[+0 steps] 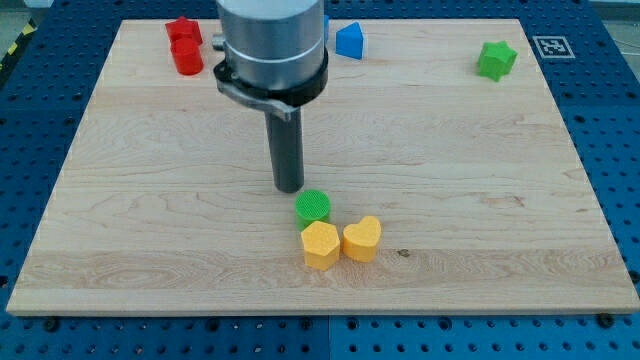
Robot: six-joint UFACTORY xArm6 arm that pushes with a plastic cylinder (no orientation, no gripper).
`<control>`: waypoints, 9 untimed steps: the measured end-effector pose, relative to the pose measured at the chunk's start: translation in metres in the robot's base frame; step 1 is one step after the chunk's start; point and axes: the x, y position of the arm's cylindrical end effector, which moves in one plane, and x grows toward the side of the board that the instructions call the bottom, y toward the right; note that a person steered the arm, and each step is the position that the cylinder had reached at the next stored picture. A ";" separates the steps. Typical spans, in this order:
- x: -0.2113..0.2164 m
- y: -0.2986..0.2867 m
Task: Move the arm below the green star
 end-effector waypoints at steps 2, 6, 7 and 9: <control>-0.036 0.017; -0.069 0.043; -0.069 0.043; -0.095 0.119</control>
